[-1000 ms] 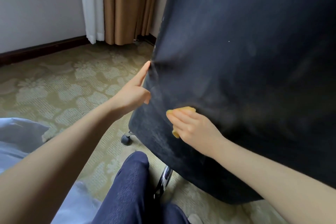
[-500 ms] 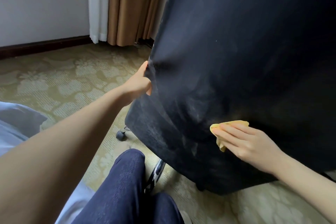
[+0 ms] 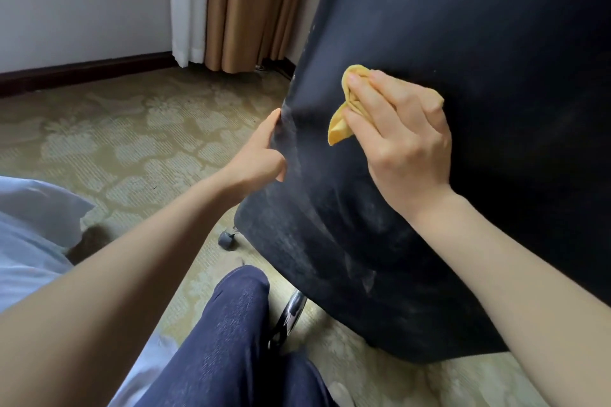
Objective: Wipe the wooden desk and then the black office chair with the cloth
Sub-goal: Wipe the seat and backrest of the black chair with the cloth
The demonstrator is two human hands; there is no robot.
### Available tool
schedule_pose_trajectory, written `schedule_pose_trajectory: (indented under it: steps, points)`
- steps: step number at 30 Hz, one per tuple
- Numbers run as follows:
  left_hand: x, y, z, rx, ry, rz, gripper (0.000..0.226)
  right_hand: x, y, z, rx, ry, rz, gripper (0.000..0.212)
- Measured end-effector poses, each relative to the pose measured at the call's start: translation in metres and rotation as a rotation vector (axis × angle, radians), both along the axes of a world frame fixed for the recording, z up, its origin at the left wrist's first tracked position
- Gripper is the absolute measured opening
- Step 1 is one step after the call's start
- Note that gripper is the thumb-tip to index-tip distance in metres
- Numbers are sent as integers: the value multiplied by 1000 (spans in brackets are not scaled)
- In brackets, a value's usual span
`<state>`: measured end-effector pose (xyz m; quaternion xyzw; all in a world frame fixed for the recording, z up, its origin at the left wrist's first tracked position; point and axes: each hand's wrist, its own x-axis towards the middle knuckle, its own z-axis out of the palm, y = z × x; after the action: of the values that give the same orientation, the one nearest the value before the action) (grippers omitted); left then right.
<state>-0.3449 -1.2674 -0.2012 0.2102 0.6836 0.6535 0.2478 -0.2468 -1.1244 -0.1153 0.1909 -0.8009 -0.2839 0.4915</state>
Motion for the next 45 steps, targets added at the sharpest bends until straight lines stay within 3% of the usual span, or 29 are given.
schedule_pose_trajectory:
  steps: [4, 14, 18, 20, 22, 26, 35, 41, 45]
  points:
    - [-6, 3, -2, 2, 10, 17, 97, 0, 1, -24, 5, -97, -63, 21]
    - [-10, 4, -6, -56, 29, 42, 97, 64, 26, -85, 44, -555, -115, 36]
    - [-6, 0, -6, -74, -6, 40, 97, 106, 45, -81, 166, -737, -126, 31]
    - [-3, -1, -6, -63, -14, 45, 96, 117, 51, -66, 232, -779, -133, 44]
    - [1, -2, -7, -42, -15, 50, 95, 123, 54, -50, 279, -782, -150, 51]
    - [9, -4, -7, 38, -26, 61, 92, 115, 53, -11, 271, -635, -157, 32]
    - [-2, -13, -8, 108, -114, 43, 87, -11, -18, 21, 108, -201, -28, 16]
    - [-15, -21, -24, 226, -270, 38, 87, -59, -46, -38, 46, -372, -171, 14]
    - [-17, -26, -44, 132, -311, 60, 88, -63, -44, -84, 98, -562, -264, 21]
